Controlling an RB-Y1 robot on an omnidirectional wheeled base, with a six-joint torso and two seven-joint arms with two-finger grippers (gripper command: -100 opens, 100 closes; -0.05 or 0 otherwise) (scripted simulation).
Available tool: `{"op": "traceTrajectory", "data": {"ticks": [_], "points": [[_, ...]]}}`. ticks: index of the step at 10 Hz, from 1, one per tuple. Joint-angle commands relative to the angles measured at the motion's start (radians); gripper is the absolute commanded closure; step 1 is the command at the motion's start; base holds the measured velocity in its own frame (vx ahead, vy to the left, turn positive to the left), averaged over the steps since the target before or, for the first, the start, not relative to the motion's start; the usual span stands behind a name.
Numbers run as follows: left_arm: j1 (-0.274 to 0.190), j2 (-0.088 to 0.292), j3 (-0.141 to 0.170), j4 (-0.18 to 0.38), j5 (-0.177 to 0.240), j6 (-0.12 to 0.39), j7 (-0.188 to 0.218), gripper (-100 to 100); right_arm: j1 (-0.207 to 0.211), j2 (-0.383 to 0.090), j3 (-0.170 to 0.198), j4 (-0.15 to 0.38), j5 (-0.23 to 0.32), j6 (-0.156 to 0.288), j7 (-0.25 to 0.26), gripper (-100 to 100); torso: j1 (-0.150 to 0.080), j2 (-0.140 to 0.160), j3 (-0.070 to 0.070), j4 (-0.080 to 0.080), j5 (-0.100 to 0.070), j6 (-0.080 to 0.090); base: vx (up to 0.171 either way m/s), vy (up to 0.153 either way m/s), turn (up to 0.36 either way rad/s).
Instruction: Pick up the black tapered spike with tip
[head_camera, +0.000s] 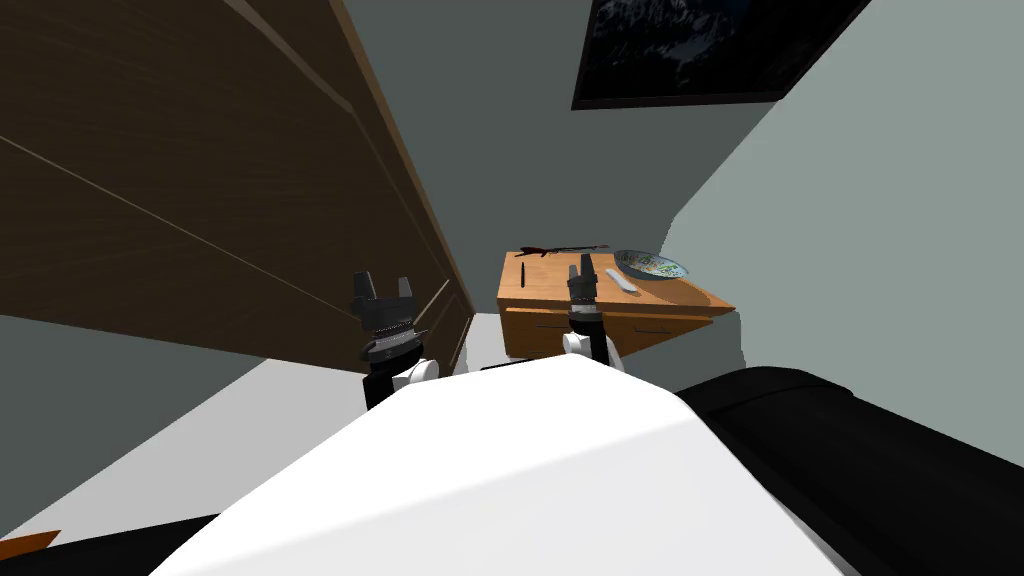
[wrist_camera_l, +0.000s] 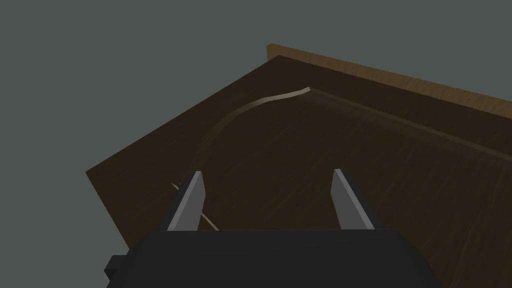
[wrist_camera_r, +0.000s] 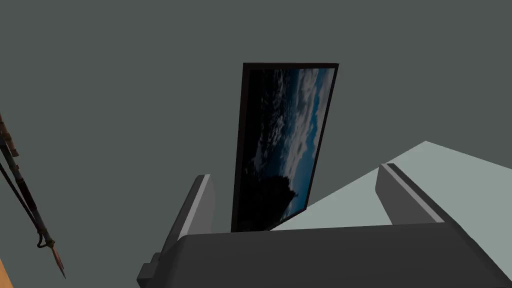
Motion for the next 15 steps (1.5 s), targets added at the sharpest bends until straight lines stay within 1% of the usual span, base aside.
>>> {"op": "traceTrajectory", "data": {"ticks": [1, 4, 5, 7, 8, 9, 10, 11, 12, 13, 14, 15], "points": [[0.0, 0.0, 0.0, 0.0, 0.0, 0.0, 0.0, 0, -0.013, -0.042, 0.001, 0.007, 0.01, -0.01, 0.003, -100, 0.0, 0.0, 0.0, 0.0, 0.0, 0.0, -0.06, 0.003, 0.074], [0.0, 0.0, 0.0, 0.0, 0.0, 0.0, 0.0, 0, -0.06, -0.133, 0.005, 0.036, 0.049, -0.044, 0.015, -100, -0.003, 0.008, 0.004, 0.002, -0.001, 0.0, -0.119, -0.052, 0.146], [0.0, 0.0, 0.0, 0.0, 0.0, 0.0, 0.0, 0, -0.06, -0.149, 0.005, 0.036, 0.049, -0.044, 0.015, -100, -0.006, 0.008, 0.005, 0.002, -0.001, 0.0, -0.065, -0.062, 0.056], [0.0, 0.0, 0.0, 0.0, 0.0, 0.0, 0.0, 0, -0.106, -0.214, 0.009, 0.064, 0.09, -0.075, 0.028, -100, -0.004, 0.004, 0.002, 0.001, -0.001, 0.0, -0.059, -0.059, 0.187], [0.0, 0.0, 0.0, 0.0, 0.0, 0.0, 0.0, 0, -0.106, -0.236, 0.009, 0.064, 0.09, -0.075, 0.028, -100, -0.005, 0.004, 0.002, 0.001, -0.001, -0.001, -0.053, -0.067, 0.113], [0.0, 0.0, 0.0, 0.0, 0.0, 0.0, 0.0, 0, -0.133, -0.269, 0.012, 0.079, 0.114, -0.092, 0.035, -100, -0.005, 0.003, 0.002, 0.001, -0.001, 0.0, -0.053, -0.07, 0.17], [0.0, 0.0, 0.0, 0.0, 0.0, 0.0, 0.0, 0, -0.133, -0.282, 0.012, 0.079, 0.114, -0.092, 0.035, -100, -0.006, 0.003, 0.002, 0.001, -0.001, 0.0, -0.052, -0.059, 0.091], [0.0, 0.0, 0.0, 0.0, 0.0, 0.0, 0.0, 0, -0.163, -0.321, 0.015, 0.097, 0.14, -0.109, 0.043, -100, -0.005, 0.003, 0.002, 0.001, -0.001, 0.0, -0.067, -0.056, 0.211], [0.0, 0.0, 0.0, 0.0, 0.0, 0.0, 0.0, 0, -0.163, -0.332, 0.015, 0.097, 0.14, -0.109, 0.043, -100, -0.005, 0.003, 0.002, 0.001, -0.001, 0.0, -0.058, -0.056, 0.092], [0.0, 0.0, 0.0, 0.0, 0.0, 0.0, 0.0, 0, -0.194, -0.37, 0.017, 0.115, 0.168, -0.128, 0.051, -100, -0.005, 0.003, 0.002, 0.001, -0.001, 0.0, -0.065, -0.067, 0.18], [0.0, 0.0, 0.0, 0.0, 0.0, 0.0, 0.0, 0, -0.194, -0.383, 0.017, 0.115, 0.168, -0.128, 0.051, -100, -0.005, 0.003, 0.002, 0.001, -0.001, 0.0, -0.049, -0.07, 0.115], [0.0, 0.0, 0.0, 0.0, 0.0, 0.0, 0.0, 0, -0.226, -0.421, 0.021, 0.136, 0.197, -0.147, 0.061, -100, -0.006, 0.003, 0.002, 0.001, -0.001, 0.0, -0.055, -0.07, 0.224]]}}
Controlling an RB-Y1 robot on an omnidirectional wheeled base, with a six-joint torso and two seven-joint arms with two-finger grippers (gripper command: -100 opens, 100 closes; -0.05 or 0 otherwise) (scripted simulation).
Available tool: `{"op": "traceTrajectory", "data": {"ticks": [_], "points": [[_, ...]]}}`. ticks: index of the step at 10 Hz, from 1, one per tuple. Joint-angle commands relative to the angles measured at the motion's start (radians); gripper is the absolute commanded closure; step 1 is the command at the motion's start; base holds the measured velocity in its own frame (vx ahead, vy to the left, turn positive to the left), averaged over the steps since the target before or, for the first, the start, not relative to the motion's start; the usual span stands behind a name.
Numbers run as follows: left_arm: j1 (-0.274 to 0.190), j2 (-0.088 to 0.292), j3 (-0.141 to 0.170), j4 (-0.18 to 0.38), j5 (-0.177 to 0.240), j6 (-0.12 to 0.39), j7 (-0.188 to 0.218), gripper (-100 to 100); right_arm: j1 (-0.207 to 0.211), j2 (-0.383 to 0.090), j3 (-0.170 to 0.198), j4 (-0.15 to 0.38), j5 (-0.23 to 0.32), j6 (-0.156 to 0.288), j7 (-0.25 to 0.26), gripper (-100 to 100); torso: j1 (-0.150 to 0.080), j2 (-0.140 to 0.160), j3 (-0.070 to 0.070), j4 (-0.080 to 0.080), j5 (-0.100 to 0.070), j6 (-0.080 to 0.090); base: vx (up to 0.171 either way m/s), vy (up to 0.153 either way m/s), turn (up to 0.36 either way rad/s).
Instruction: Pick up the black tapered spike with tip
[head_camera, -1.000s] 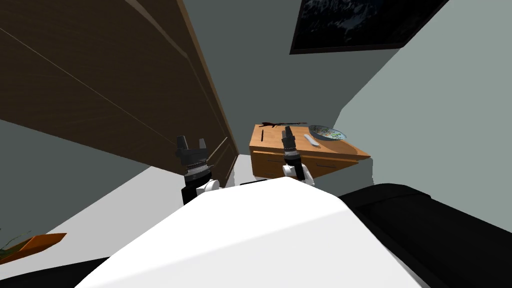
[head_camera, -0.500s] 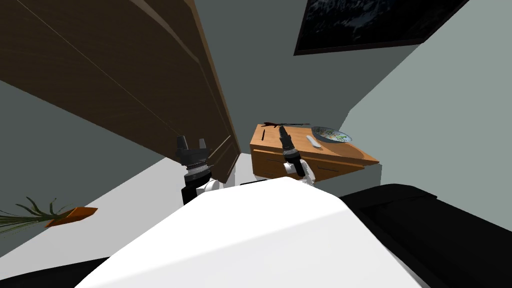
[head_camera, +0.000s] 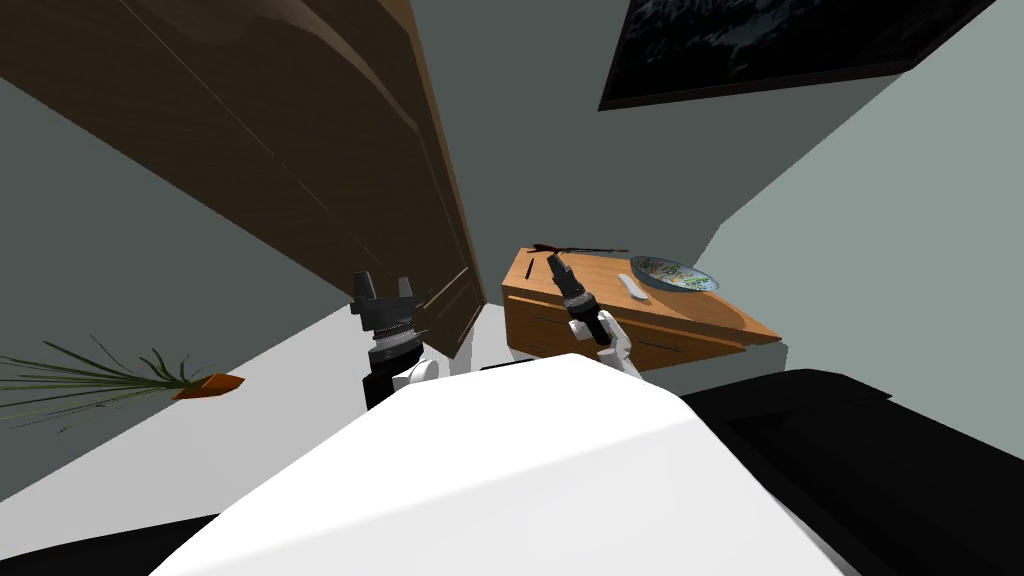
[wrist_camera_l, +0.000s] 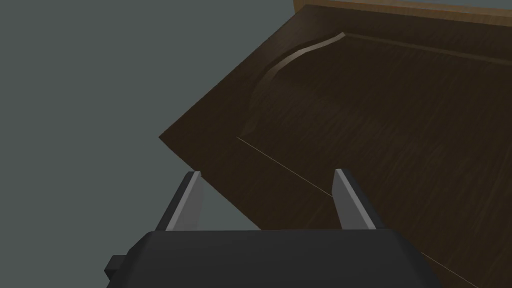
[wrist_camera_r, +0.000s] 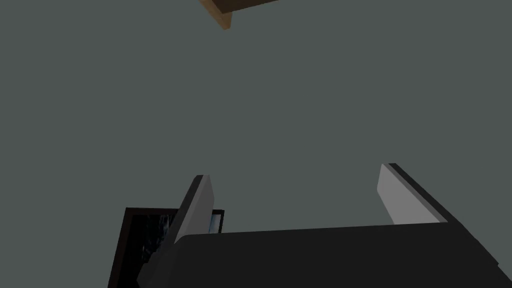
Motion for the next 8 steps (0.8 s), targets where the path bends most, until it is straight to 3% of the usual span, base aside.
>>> {"op": "traceTrajectory", "data": {"ticks": [1, 4, 5, 6, 7, 8], "points": [[0.0, 0.0, 0.0, 0.0, 0.0, 0.0, 0.0, 0, -0.017, -0.038, -0.002, 0.01, 0.013, -0.01, 0.003, -100, 0.0, 0.0, 0.0, 0.0, 0.0, 0.0, -0.062, -0.075, 0.133], [0.0, 0.0, 0.0, 0.0, 0.0, 0.0, 0.0, 0, -0.084, -0.127, 0.006, 0.055, 0.077, -0.049, 0.023, -100, 0.0, 0.0, 0.0, 0.0, 0.0, 0.001, -0.065, -0.076, 0.194], [0.0, 0.0, 0.0, 0.0, 0.0, 0.0, 0.0, 0, -0.084, -0.146, 0.006, 0.055, 0.077, -0.049, 0.023, -100, 0.0, 0.0, 0.0, 0.0, 0.0, 0.0, -0.054, -0.06, 0.139], [0.0, 0.0, 0.0, 0.0, 0.0, 0.0, 0.0, 0, -0.118, -0.182, 0.01, 0.08, 0.112, -0.071, 0.034, -100, 0.0, 0.0, 0.0, 0.0, 0.0, 0.001, -0.062, -0.072, 0.265], [0.0, 0.0, 0.0, 0.0, 0.0, 0.0, 0.0, 0, -0.118, -0.201, 0.01, 0.08, 0.112, -0.071, 0.034, -100, 0.0, 0.0, 0.0, 0.0, 0.0, 0.0, -0.052, -0.069, 0.131], [0.0, 0.0, 0.0, 0.0, 0.0, 0.0, 0.0, 0, -0.153, -0.238, 0.015, 0.107, 0.149, -0.094, 0.045, -100, 0.0, -0.001, 0.0, 0.0, 0.0, 0.001, -0.059, -0.071, 0.208]]}}
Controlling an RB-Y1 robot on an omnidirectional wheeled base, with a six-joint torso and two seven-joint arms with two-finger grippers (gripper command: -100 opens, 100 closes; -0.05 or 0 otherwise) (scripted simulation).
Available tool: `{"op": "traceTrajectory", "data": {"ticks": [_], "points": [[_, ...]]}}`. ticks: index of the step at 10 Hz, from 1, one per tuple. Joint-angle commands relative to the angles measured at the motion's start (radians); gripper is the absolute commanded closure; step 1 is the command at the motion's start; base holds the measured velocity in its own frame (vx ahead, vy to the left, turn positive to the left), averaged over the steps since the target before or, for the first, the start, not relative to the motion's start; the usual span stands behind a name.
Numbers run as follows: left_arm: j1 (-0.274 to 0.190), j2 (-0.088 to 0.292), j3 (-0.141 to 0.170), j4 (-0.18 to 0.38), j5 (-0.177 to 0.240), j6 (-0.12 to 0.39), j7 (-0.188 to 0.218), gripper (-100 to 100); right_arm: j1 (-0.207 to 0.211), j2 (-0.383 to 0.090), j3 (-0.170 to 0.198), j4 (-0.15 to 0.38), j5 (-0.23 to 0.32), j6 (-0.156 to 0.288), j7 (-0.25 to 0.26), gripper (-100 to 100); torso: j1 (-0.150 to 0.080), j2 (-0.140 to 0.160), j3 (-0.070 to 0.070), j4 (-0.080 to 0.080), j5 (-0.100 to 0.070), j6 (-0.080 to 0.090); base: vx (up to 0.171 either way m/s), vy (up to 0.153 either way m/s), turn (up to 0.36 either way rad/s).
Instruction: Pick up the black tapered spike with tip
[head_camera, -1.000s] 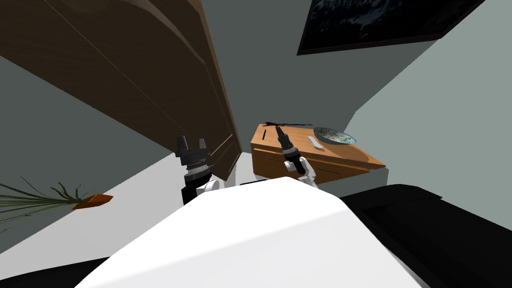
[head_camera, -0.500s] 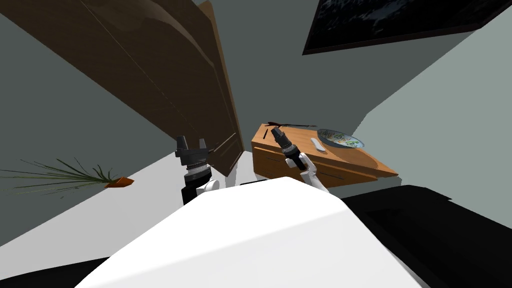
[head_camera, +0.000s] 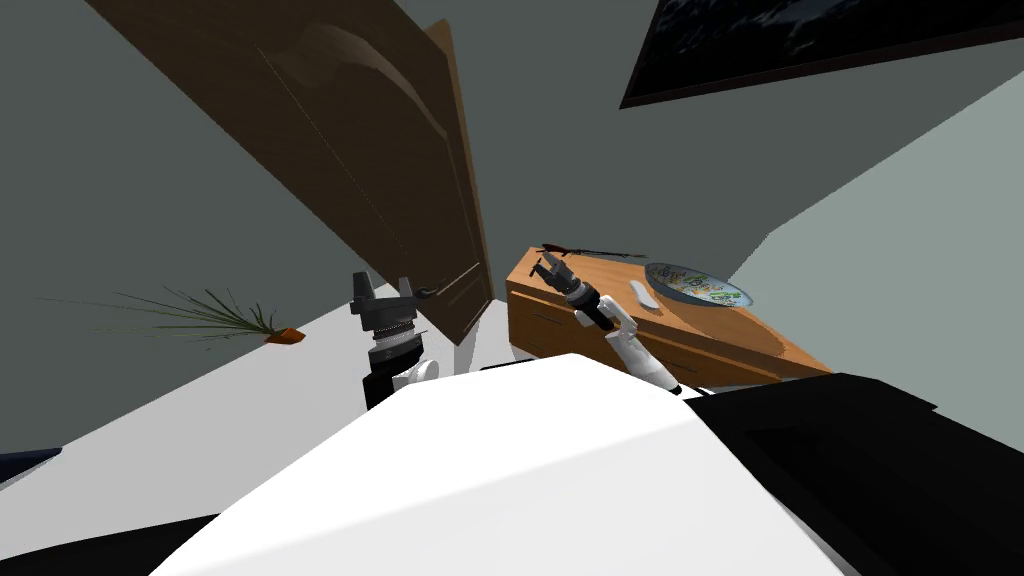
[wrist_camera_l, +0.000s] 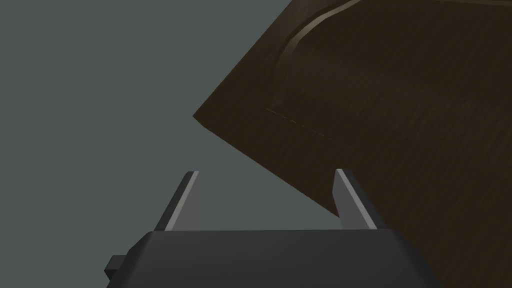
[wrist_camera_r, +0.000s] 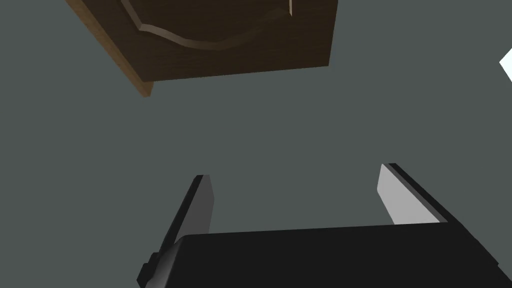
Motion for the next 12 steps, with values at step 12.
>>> {"op": "traceTrajectory", "data": {"ticks": [12], "points": [[0.0, 0.0, 0.0, 0.0, 0.0, 0.0, 0.0, 0, -0.217, -0.343, 0.043, 0.231, 0.274, -0.189, 0.089, -100, 0.001, -0.002, -0.001, 0.0, 0.0, 0.001, -0.052, -0.058, 0.211]]}}
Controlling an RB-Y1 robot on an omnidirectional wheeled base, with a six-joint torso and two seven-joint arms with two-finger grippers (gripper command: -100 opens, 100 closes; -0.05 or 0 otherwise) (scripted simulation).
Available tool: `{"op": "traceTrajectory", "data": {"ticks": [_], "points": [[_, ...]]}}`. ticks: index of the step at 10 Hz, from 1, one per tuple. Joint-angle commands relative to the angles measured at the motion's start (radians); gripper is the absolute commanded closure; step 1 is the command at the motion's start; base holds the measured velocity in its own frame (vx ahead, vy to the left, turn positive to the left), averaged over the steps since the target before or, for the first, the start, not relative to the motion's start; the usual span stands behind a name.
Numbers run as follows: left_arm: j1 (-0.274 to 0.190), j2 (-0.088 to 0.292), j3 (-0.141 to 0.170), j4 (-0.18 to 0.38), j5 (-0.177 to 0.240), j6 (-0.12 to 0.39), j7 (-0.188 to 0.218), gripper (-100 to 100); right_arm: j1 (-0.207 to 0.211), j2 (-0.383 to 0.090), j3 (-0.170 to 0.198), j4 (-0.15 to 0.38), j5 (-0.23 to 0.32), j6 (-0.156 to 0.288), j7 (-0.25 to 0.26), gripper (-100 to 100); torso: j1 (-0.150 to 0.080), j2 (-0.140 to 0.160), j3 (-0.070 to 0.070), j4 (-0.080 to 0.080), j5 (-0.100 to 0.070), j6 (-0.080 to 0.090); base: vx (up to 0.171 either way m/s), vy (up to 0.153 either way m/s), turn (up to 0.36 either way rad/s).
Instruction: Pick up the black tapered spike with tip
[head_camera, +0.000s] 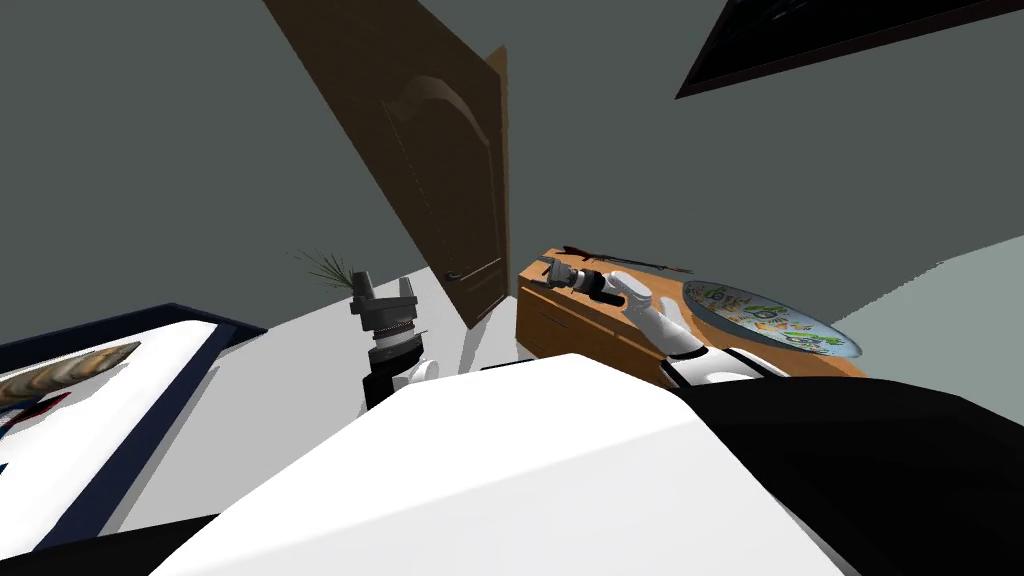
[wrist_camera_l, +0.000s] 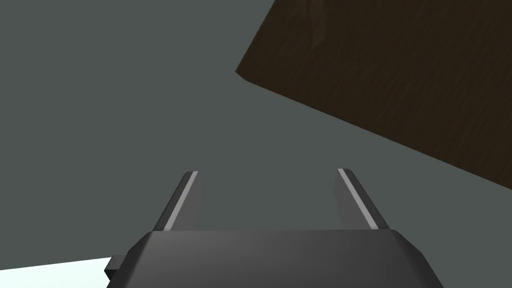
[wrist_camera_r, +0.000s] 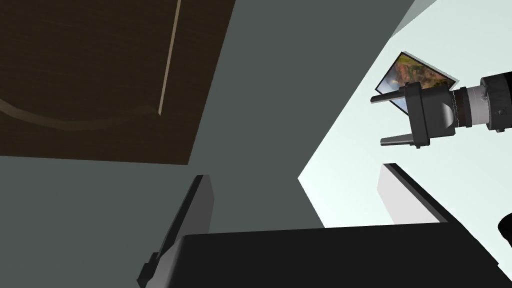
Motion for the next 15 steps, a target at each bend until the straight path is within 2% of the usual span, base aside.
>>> {"op": "traceTrajectory", "data": {"ticks": [1, 2, 3, 4, 5, 6, 7, 8, 9, 10, 11, 12, 13, 14, 15], "points": [[0.0, 0.0, 0.0, 0.0, 0.0, 0.0, 0.0, 0, -0.015, -0.033, 0.004, 0.017, 0.029, -0.015, 0.007, -100, 0.0, 0.0, 0.0, 0.0, 0.0, 0.0, -0.033, -0.048, 0.177], [0.0, 0.0, 0.0, 0.0, 0.0, 0.0, 0.0, 0, -0.046, -0.071, 0.012, 0.062, 0.069, -0.049, 0.022, -100, 0.0, 0.0, 0.0, 0.0, 0.0, 0.001, -0.055, -0.059, 0.29], [0.0, 0.0, 0.0, 0.0, 0.0, 0.0, 0.0, 0, -0.046, -0.08, 0.012, 0.064, 0.079, -0.049, 0.022, -100, -0.001, 0.001, 0.0, 0.0, 0.0, 0.0, -0.043, -0.052, 0.17], [0.0, 0.0, 0.0, 0.0, 0.0, 0.0, 0.0, 0, -0.075, -0.12, 0.019, 0.1, 0.12, -0.085, 0.038, -100, -0.001, 0.0, 0.0, 0.0, 0.0, 0.001, -0.034, -0.046, 0.215], [0.0, 0.0, 0.0, 0.0, 0.0, 0.0, 0.0, 0, -0.075, -0.124, 0.019, 0.114, 0.13, -0.085, 0.038, -100, 0.0, 0.0, 0.0, 0.0, 0.0, 0.001, -0.026, -0.04, 0.175], [0.0, 0.0, 0.0, 0.0, 0.0, 0.0, 0.0, 0, -0.104, -0.166, 0.027, 0.154, 0.169, -0.121, 0.054, -100, 0.0, -0.001, -0.001, 0.0, 0.0, 0.001, -0.028, -0.035, 0.342], [0.0, 0.0, 0.0, 0.0, 0.0, 0.0, 0.0, 0, -0.104, -0.166, 0.027, 0.168, 0.183, -0.121, 0.054, -100, 0.001, -0.001, -0.001, 0.0, 0.0, 0.0, -0.017, -0.041, 0.162], [0.0, 0.0, 0.0, 0.0, 0.0, 0.0, 0.0, 0, -0.131, -0.206, 0.035, 0.2, 0.221, -0.157, 0.07, -100, 0.0, -0.002, -0.001, 0.0, 0.0, 0.002, -0.017, -0.046, 0.262], [0.0, 0.0, 0.0, 0.0, 0.0, 0.0, 0.0, 0, -0.131, -0.206, 0.035, 0.224, 0.238, -0.157, 0.07, -100, 0.0, -0.002, -0.001, 0.0, 0.0, 0.0, -0.013, -0.042, 0.159], [0.0, 0.0, 0.0, 0.0, 0.0, 0.0, 0.0, 0, -0.158, -0.242, 0.043, 0.262, 0.275, -0.194, 0.087, -100, 0.0, -0.002, -0.001, -0.001, 0.0, 0.001, -0.013, -0.041, 0.286], [0.0, 0.0, 0.0, 0.0, 0.0, 0.0, 0.0, 0, -0.158, -0.242, 0.043, 0.283, 0.293, -0.194, 0.087, -100, 0.0, -0.002, -0.001, -0.001, 0.0, 0.001, -0.01, -0.045, 0.14], [0.0, 0.0, 0.0, 0.0, 0.0, 0.0, 0.0, 0, -0.184, -0.276, 0.052, 0.333, 0.325, -0.232, 0.104, -100, 0.0, -0.003, -0.001, -0.001, 0.0, 0.002, -0.012, -0.04, 0.279], [0.0, 0.0, 0.0, 0.0, 0.0, 0.0, 0.0, 0, -0.184, -0.276, 0.052, 0.345, 0.35, -0.232, 0.104, -100, 0.0, -0.003, -0.002, -0.001, 0.0, 0.0, -0.004, -0.042, 0.162], [0.0, 0.0, 0.0, 0.0, 0.0, 0.0, 0.0, 0, -0.208, -0.308, 0.061, 0.392, 0.383, -0.27, 0.121, -100, 0.0, -0.003, -0.002, -0.001, 0.0, 0.002, -0.003, -0.043, 0.298], [0.0, 0.0, 0.0, 0.0, 0.0, 0.0, 0.0, 0, -0.208, -0.308, 0.061, 0.408, 0.408, -0.27, 0.121, -100, 0.0, -0.003, -0.002, -0.001, 0.0, 0.001, -0.004, -0.041, 0.164]]}}
